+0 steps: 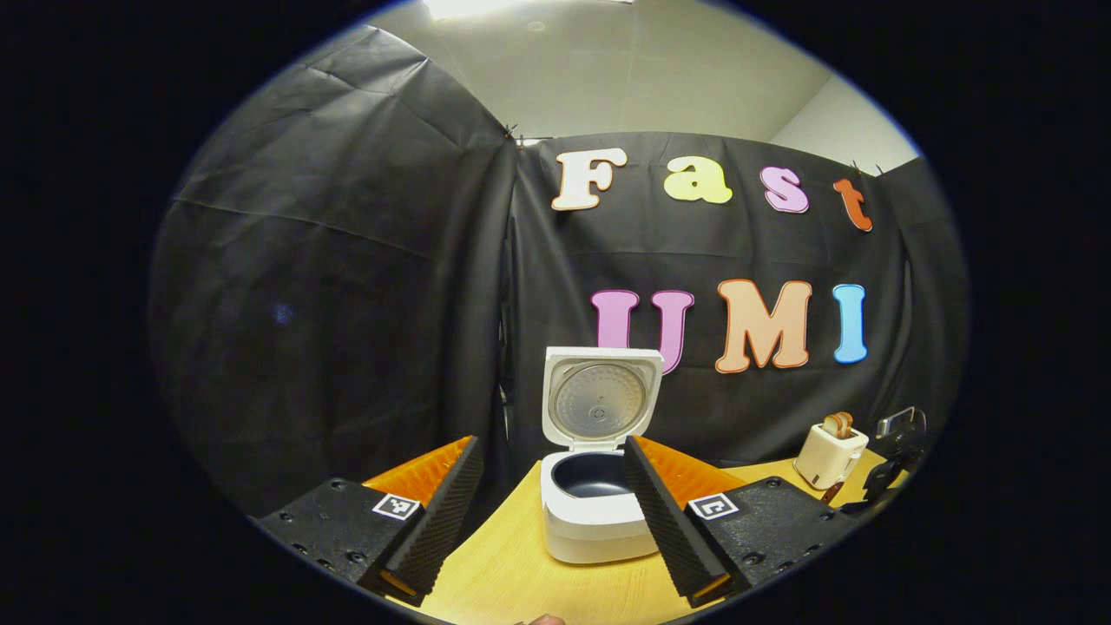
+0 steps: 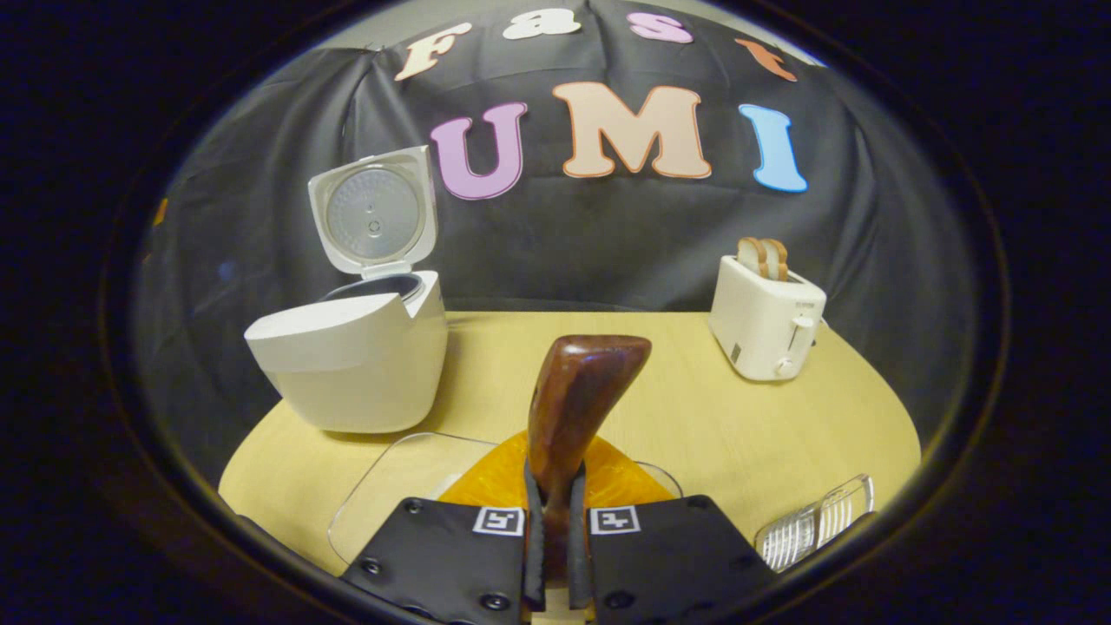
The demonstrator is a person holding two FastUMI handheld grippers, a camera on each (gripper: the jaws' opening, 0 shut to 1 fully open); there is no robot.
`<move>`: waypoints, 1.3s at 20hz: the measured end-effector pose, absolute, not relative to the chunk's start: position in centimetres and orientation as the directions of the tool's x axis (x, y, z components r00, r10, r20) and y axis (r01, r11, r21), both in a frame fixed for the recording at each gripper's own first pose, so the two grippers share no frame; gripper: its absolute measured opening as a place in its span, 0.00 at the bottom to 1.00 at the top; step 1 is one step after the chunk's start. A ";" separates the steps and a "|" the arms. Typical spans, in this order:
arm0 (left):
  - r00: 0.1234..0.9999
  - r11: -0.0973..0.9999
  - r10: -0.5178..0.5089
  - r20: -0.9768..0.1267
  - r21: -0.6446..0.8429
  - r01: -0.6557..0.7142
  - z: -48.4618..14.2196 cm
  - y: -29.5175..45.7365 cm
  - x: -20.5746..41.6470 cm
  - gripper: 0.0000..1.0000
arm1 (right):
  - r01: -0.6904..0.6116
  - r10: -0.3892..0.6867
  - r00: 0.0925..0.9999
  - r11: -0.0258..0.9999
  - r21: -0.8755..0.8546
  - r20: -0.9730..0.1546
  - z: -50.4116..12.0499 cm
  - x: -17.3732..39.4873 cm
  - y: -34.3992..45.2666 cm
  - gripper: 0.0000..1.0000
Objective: Close the left gripper, press the button to open the rice cooker; take a wooden spoon from the chopstick holder with the right hand, scoop a spoonful of rice and pour it into the rice cooker, then put the wooden spoon back into the chopstick holder.
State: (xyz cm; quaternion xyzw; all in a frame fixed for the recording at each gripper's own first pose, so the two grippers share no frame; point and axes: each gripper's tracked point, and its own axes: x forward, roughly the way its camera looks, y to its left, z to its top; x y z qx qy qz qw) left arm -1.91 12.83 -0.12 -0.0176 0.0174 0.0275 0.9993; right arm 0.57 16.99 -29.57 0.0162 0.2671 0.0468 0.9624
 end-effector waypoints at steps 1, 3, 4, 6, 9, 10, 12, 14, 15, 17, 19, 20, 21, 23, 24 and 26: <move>0.998 0.998 0.052 -0.036 -0.035 -0.054 -0.2 12.9 -1.9 0.94 | -0.073 0.100 0.848 0.995 0.072 -0.520 -29.7 0.4 17.1 0.12; 0.998 0.998 0.050 -0.038 -0.036 -0.052 -0.3 12.9 -1.9 0.96 | -0.058 0.103 0.843 0.993 0.102 -0.527 -29.8 0.2 17.6 0.15; 0.998 0.998 0.048 -0.038 -0.038 -0.050 -0.4 12.9 -1.7 0.96 | -0.051 0.110 0.837 0.991 0.124 -0.536 -30.1 -0.1 17.9 0.13; 0.998 0.998 0.047 -0.038 -0.037 -0.049 -0.3 13.0 -1.9 0.96 | -0.034 0.127 0.823 0.984 0.175 -0.554 -30.6 -0.4 18.6 0.12; 0.998 0.998 0.050 -0.036 -0.034 -0.051 -0.4 13.1 -1.9 0.95 | -0.008 0.141 0.812 0.973 0.230 -0.567 -30.9 -0.3 18.8 0.15; 0.998 0.998 0.051 -0.036 -0.033 -0.052 -0.3 13.1 -1.9 0.95 | 0.013 0.154 0.801 0.961 0.275 -0.578 -31.3 -0.3 18.6 0.12; 0.998 0.998 0.049 -0.035 -0.032 -0.051 -0.3 13.1 -1.9 0.94 | 0.104 0.176 0.769 0.914 0.392 -0.614 -32.2 -0.1 17.9 0.15; 0.998 0.998 0.050 -0.038 -0.031 -0.051 -0.4 13.1 -2.1 0.94 | 0.204 0.188 0.739 0.853 0.480 -0.647 -33.0 0.0 16.9 0.13; 0.998 0.998 0.049 -0.040 -0.034 -0.050 -0.3 13.1 -2.1 0.94 | 0.230 0.192 0.734 0.832 0.505 -0.651 -33.1 0.1 16.4 0.13; 0.998 0.998 0.046 -0.037 -0.034 -0.048 -0.4 12.8 -2.1 0.96 | 0.248 0.194 0.740 0.811 0.529 -0.644 -32.5 0.3 15.9 0.15; 0.998 0.998 0.048 -0.031 -0.031 -0.049 -0.2 12.8 -1.9 0.95 | 0.273 0.212 0.744 0.770 0.577 -0.634 -31.6 0.6 15.4 0.12; 0.998 0.998 0.048 -0.029 -0.033 -0.049 0.0 12.8 -2.0 0.95 | 0.291 0.221 0.745 0.741 0.605 -0.629 -31.0 0.8 15.1 0.13; 0.999 0.998 0.046 -0.026 -0.036 -0.047 0.0 12.6 -2.0 0.94 | 0.306 0.229 0.747 0.715 0.628 -0.625 -30.5 1.0 14.8 0.14; 0.999 0.998 0.041 -0.024 -0.038 -0.042 0.1 12.3 -1.9 0.94 | 0.318 0.244 0.755 0.676 0.665 -0.609 -29.0 1.6 14.4 0.13; 0.999 0.998 0.039 -0.023 -0.040 -0.040 0.0 12.2 -2.0 0.96 | 0.321 0.250 0.760 0.659 0.680 -0.600 -28.3 1.9 14.3 0.13; 0.999 0.998 0.034 -0.024 -0.045 -0.035 0.0 11.9 -1.9 0.95 | 0.320 0.267 0.769 0.627 0.710 -0.582 -26.8 2.6 14.2 0.12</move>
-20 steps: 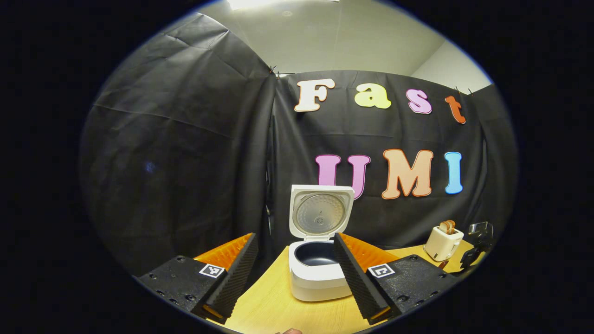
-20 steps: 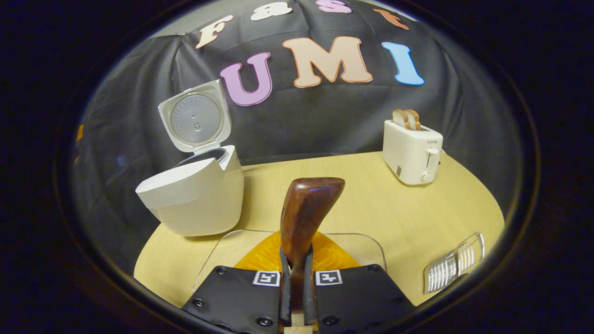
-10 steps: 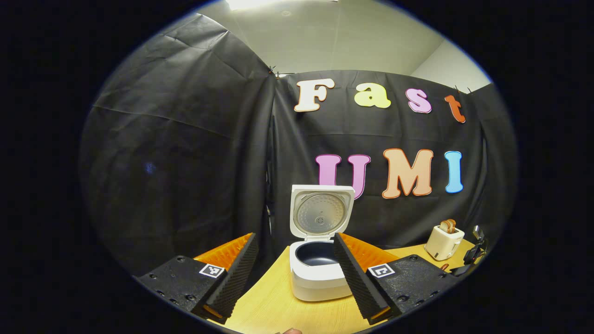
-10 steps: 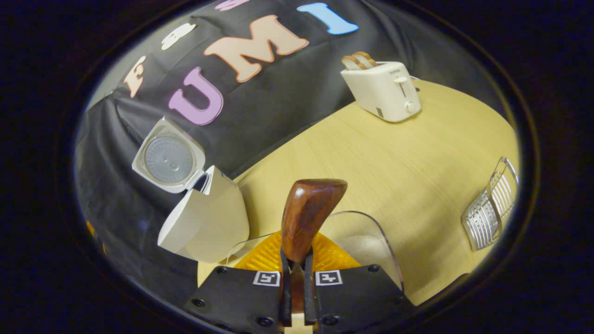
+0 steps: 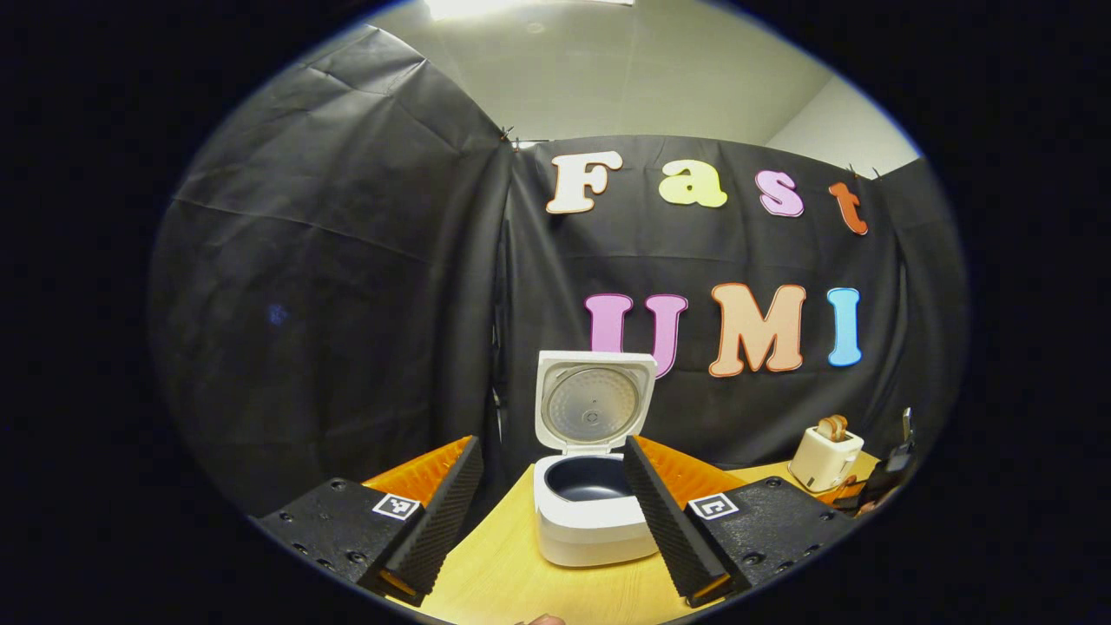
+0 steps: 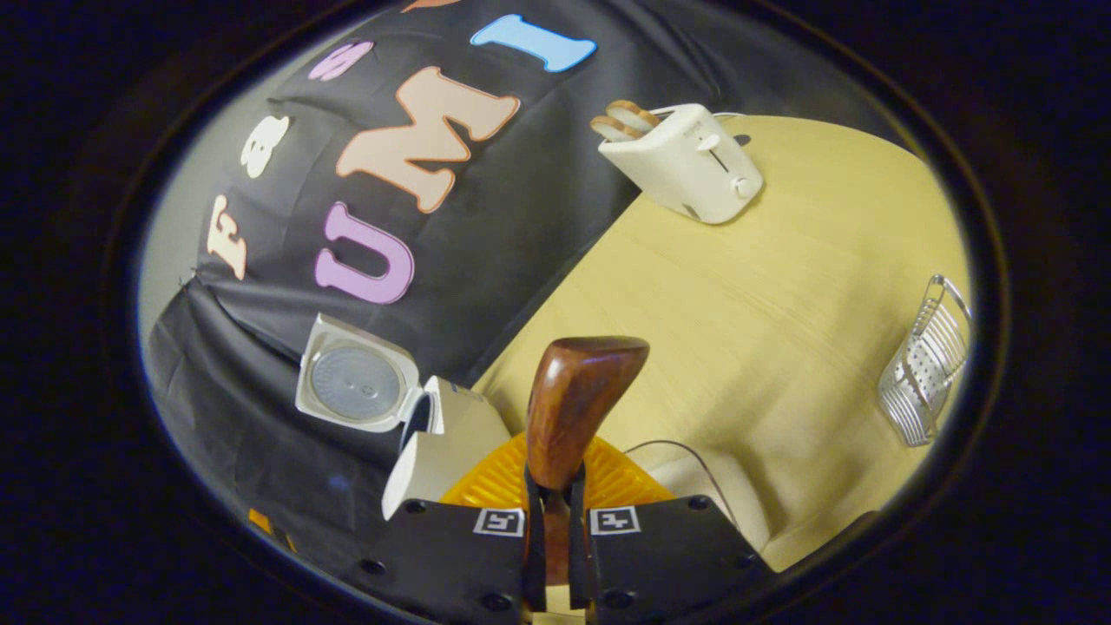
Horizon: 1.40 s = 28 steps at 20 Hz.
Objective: Close the left gripper, press the button to open the rice cooker; take a wooden spoon from the chopstick holder with the right hand, scoop a spoonful of rice and pour it into the rice cooker, then put the wooden spoon back into the chopstick holder.
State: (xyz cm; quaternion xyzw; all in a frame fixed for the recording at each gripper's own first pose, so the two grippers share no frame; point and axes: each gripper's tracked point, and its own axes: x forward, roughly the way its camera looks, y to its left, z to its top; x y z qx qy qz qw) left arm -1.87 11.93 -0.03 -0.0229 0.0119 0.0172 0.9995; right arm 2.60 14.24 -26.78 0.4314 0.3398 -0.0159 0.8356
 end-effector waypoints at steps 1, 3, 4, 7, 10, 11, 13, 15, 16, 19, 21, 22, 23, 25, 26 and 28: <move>0.999 0.998 0.031 -0.027 -0.049 -0.033 0.0 11.7 -1.9 0.95 | 0.319 0.278 0.771 0.611 0.725 -0.573 -26.1 3.1 14.3 0.13; 0.999 0.998 0.026 -0.032 -0.053 -0.027 -0.3 11.6 -1.8 0.96 | 0.309 0.297 0.782 0.580 0.754 -0.548 -24.4 4.1 14.7 0.13; 0.999 0.998 0.022 -0.033 -0.054 -0.024 -0.3 11.5 -1.8 0.96 | 0.301 0.303 0.789 0.569 0.766 -0.534 -23.6 4.6 15.0 0.13; 0.999 0.998 0.020 -0.036 -0.059 -0.022 -0.5 11.5 -1.8 0.96 | 0.272 0.327 0.802 0.545 0.793 -0.500 -21.4 6.1 16.2 0.15; 0.999 0.997 0.022 -0.045 -0.070 -0.025 -0.7 11.9 -2.2 0.96 | 0.224 0.341 0.820 0.549 0.805 -0.461 -19.0 7.9 17.7 0.13; 0.999 0.997 0.024 -0.047 -0.072 -0.028 -0.8 12.0 -2.2 0.95 | 0.208 0.351 0.823 0.547 0.811 -0.447 -18.2 8.5 18.3 0.13; 0.998 0.997 0.031 -0.051 -0.073 -0.035 -0.9 12.6 -2.4 0.94 | 0.175 0.366 0.831 0.544 0.820 -0.419 -16.5 9.8 19.9 0.13; 0.998 0.996 0.041 -0.053 -0.080 -0.045 -1.0 13.1 -2.6 0.95 | 0.141 0.377 0.836 0.553 0.821 -0.398 -15.1 11.0 21.4 0.12; 0.997 0.995 0.046 -0.055 -0.084 -0.051 -1.1 13.3 -2.6 0.95 | 0.124 0.383 0.837 0.562 0.818 -0.390 -14.5 11.4 22.3 0.11; 0.995 0.993 0.072 -0.070 -0.092 -0.078 -1.8 14.5 -3.2 0.94 | 0.081 0.415 0.831 0.569 0.819 -0.371 -13.3 13.2 25.8 0.13; 0.993 0.991 0.088 -0.084 -0.093 -0.095 -2.3 15.4 -3.6 0.96 | 0.059 0.434 0.826 0.568 0.821 -0.359 -12.7 14.2 28.3 0.12; 0.991 0.990 0.098 -0.092 -0.090 -0.107 -2.6 15.8 -3.9 0.96 | 0.049 0.439 0.826 0.569 0.821 -0.353 -12.7 14.7 29.3 0.13; 0.990 0.989 0.105 -0.098 -0.092 -0.114 -2.7 16.2 -4.2 0.96 | 0.041 0.445 0.824 0.572 0.819 -0.352 -12.7 15.4 30.4 0.12; 0.987 0.987 0.121 -0.106 -0.095 -0.131 -2.9 17.0 -5.1 0.95 | 0.021 0.452 0.823 0.581 0.814 -0.344 -12.5 16.5 32.5 0.14; 0.986 0.985 0.131 -0.107 -0.094 -0.141 -3.1 17.4 -5.3 0.95 | 0.008 0.456 0.823 0.588 0.808 -0.340 -12.4 17.0 33.6 0.15; 0.981 0.982 0.153 -0.116 -0.089 -0.164 -3.5 18.5 -6.0 0.95 | -0.019 0.456 0.825 0.613 0.790 -0.334 -12.5 18.5 35.9 0.12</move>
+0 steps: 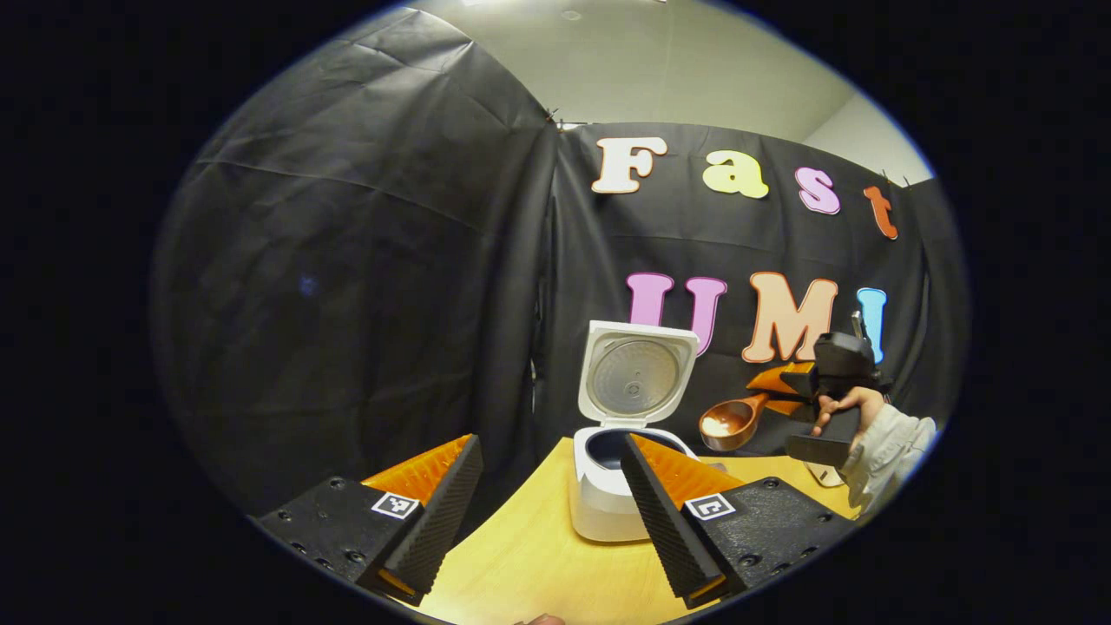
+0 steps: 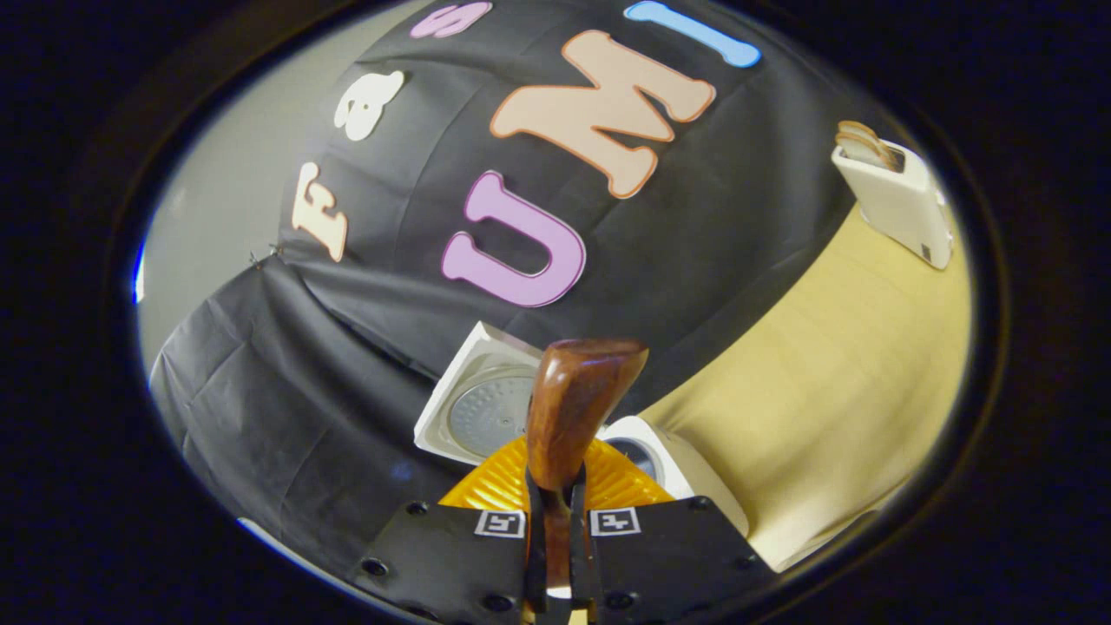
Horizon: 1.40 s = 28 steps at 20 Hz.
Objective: Close the left gripper, press the button to open the rice cooker; take a wooden spoon from the chopstick holder with the right hand, scoop a spoonful of rice and pour it into the rice cooker, then put the wooden spoon back into the chopstick holder.
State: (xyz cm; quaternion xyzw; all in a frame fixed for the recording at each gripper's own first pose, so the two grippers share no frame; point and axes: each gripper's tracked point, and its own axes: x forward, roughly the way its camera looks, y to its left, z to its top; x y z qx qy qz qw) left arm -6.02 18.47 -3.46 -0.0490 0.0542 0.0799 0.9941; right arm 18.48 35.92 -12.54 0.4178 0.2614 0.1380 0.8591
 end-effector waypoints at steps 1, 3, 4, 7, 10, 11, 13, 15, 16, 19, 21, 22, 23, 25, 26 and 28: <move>0.978 0.980 0.170 -0.122 -0.083 -0.181 -3.6 19.3 -6.5 0.92 | -0.025 0.458 0.823 0.621 0.783 -0.336 -12.8 19.0 37.0 0.15; 0.971 0.974 0.200 -0.130 -0.079 -0.211 -4.0 20.5 -7.4 0.92 | -0.029 0.463 0.813 0.637 0.770 -0.353 -13.9 20.0 39.2 0.11; 0.967 0.971 0.216 -0.132 -0.077 -0.227 -4.1 21.1 -7.8 0.97 | -0.028 0.462 0.809 0.649 0.761 -0.364 -14.6 20.2 40.1 0.11; 0.957 0.961 0.256 -0.140 -0.069 -0.267 -4.3 22.7 -8.8 0.92 | -0.053 0.458 0.800 0.697 0.715 -0.388 -16.8 21.1 43.1 0.12; 0.947 0.954 0.281 -0.153 -0.063 -0.293 -4.7 23.7 -9.8 0.93 | -0.092 0.450 0.788 0.760 0.643 -0.420 -19.1 21.3 45.7 0.13; 0.945 0.952 0.287 -0.154 -0.060 -0.299 -4.8 23.9 -10.0 0.95 | -0.116 0.446 0.788 0.785 0.609 -0.424 -19.5 21.2 46.3 0.14; 0.940 0.948 0.301 -0.161 -0.053 -0.312 -5.0 24.3 -10.5 0.92 | -0.171 0.439 0.792 0.827 0.536 -0.424 -20.1 21.5 47.7 0.15; 0.935 0.944 0.311 -0.170 -0.054 -0.324 -5.2 24.7 -10.5 0.93 | -0.241 0.436 0.801 0.862 0.446 -0.411 -20.1 21.5 49.0 0.13; 0.932 0.942 0.316 -0.175 -0.056 -0.330 -5.4 24.9 -10.6 0.94 | -0.272 0.430 0.806 0.880 0.389 -0.407 -20.2 21.4 49.5 0.12; 0.930 0.938 0.323 -0.178 -0.068 -0.339 -5.7 25.3 -11.1 0.95 | -0.367 0.419 0.824 0.908 0.205 -0.381 -19.9 20.9 50.5 0.10; 0.928 0.937 0.324 -0.182 -0.071 -0.341 -6.0 25.5 -11.2 0.95 | -0.414 0.418 0.831 0.905 0.095 -0.366 -19.8 20.6 50.9 0.10; 0.929 0.938 0.322 -0.182 -0.073 -0.340 -5.9 25.6 -11.0 0.92 | -0.431 0.419 0.834 0.901 0.051 -0.359 -19.8 20.5 51.2 0.10; 0.929 0.938 0.321 -0.182 -0.075 -0.339 -5.9 25.6 -11.0 0.95 | -0.445 0.419 0.838 0.896 0.008 -0.351 -19.6 20.5 51.4 0.10; 0.931 0.939 0.317 -0.182 -0.079 -0.335 -6.0 25.5 -11.0 0.92 | -0.472 0.422 0.847 0.877 -0.092 -0.324 -19.2 20.2 51.6 0.10; 0.932 0.939 0.315 -0.181 -0.081 -0.333 -6.1 25.4 -10.6 0.95 | -0.484 0.427 0.851 0.863 -0.143 -0.306 -18.7 20.2 51.8 0.10; 0.932 0.940 0.313 -0.181 -0.084 -0.332 -6.3 25.4 -10.5 0.92 | -0.500 0.439 0.857 0.834 -0.234 -0.269 -18.2 19.9 52.5 0.11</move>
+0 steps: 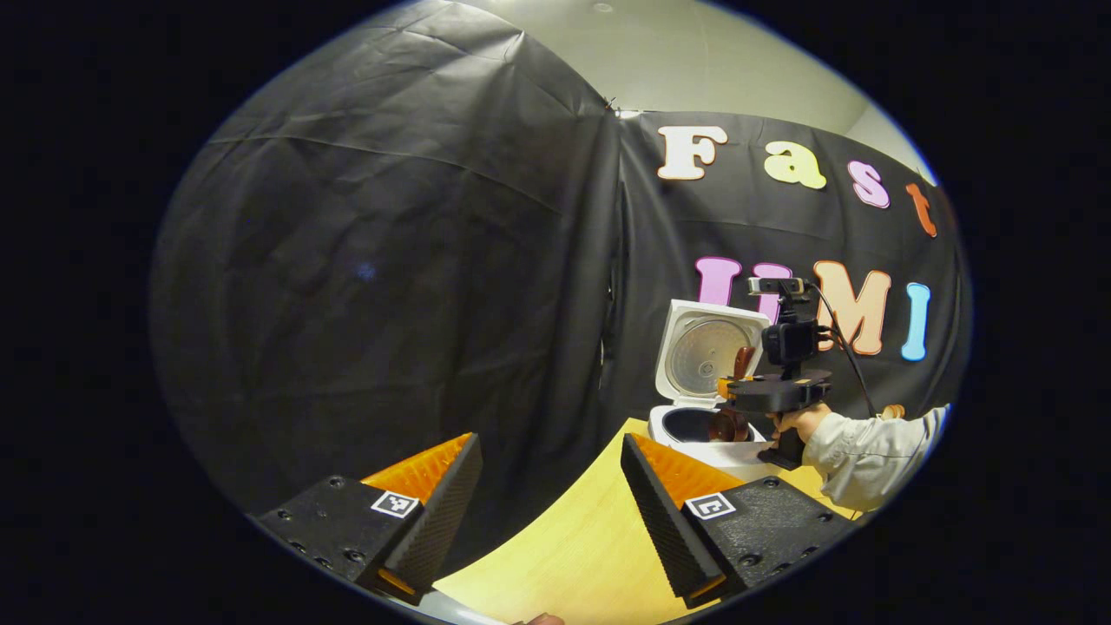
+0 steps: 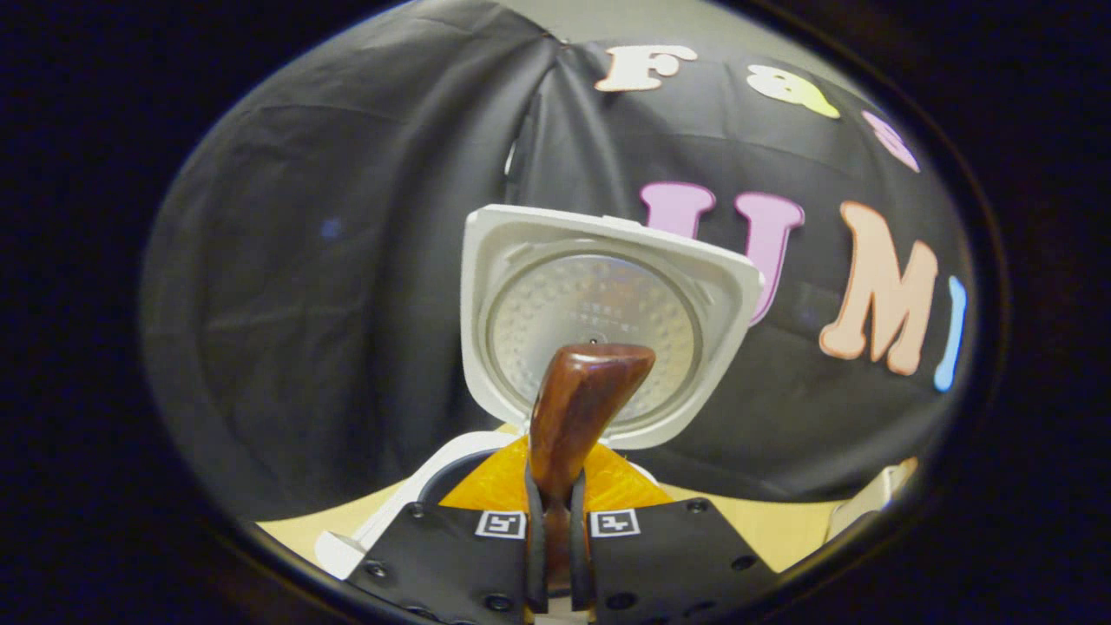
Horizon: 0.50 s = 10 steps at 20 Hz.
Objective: Close the left gripper, press the button to open the rice cooker; take a wooden spoon from the chopstick holder with the right hand, scoop a spoonful of rice and pour it into the rice cooker, then put the wooden spoon back into the chopstick holder.
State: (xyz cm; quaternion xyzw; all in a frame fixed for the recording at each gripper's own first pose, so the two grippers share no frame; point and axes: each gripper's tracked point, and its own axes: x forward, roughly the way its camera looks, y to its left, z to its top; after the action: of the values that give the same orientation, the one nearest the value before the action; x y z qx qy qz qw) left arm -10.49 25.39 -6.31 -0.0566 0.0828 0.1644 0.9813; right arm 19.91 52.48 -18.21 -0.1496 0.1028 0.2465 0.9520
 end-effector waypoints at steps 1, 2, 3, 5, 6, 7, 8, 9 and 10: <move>0.933 0.940 0.311 -0.181 -0.083 -0.330 -6.3 25.3 -10.4 0.92 | -0.502 0.443 0.861 0.821 -0.272 -0.252 -17.7 19.8 52.7 0.12; 0.934 0.941 0.310 -0.179 -0.083 -0.328 -6.3 25.2 -10.1 0.95 | -0.500 0.446 0.865 0.807 -0.314 -0.229 -17.3 19.6 52.9 0.13; 0.934 0.941 0.309 -0.179 -0.084 -0.328 -6.3 25.0 -10.1 0.95 | -0.500 0.455 0.866 0.789 -0.356 -0.208 -16.8 19.3 53.1 0.13; 0.935 0.941 0.309 -0.176 -0.090 -0.327 -6.2 25.2 -10.3 0.95 | -0.497 0.477 0.863 0.747 -0.441 -0.165 -15.8 19.0 53.6 0.11; 0.935 0.940 0.308 -0.174 -0.094 -0.327 -6.3 25.2 -10.1 0.95 | -0.485 0.482 0.865 0.728 -0.485 -0.140 -15.2 18.8 53.6 0.10; 0.936 0.940 0.307 -0.171 -0.097 -0.326 -6.2 25.1 -10.0 0.95 | -0.479 0.493 0.861 0.709 -0.517 -0.121 -14.7 18.4 53.7 0.10; 0.937 0.941 0.305 -0.168 -0.099 -0.324 -6.2 24.8 -9.8 0.95 | -0.474 0.505 0.857 0.695 -0.541 -0.103 -14.4 18.2 53.7 0.11; 0.939 0.942 0.303 -0.165 -0.100 -0.321 -6.1 24.7 -9.6 0.95 | -0.474 0.511 0.854 0.692 -0.545 -0.093 -14.1 17.9 53.6 0.11; 0.941 0.943 0.299 -0.161 -0.100 -0.317 -6.0 24.5 -9.2 0.92 | -0.483 0.515 0.851 0.700 -0.526 -0.097 -13.7 18.0 53.4 0.11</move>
State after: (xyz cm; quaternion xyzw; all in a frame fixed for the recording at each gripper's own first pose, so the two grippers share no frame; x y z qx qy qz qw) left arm -9.22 24.45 -6.04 -0.0624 0.0719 0.1567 0.9830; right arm 18.00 53.38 -13.71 -0.2769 -0.0290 0.2710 0.9214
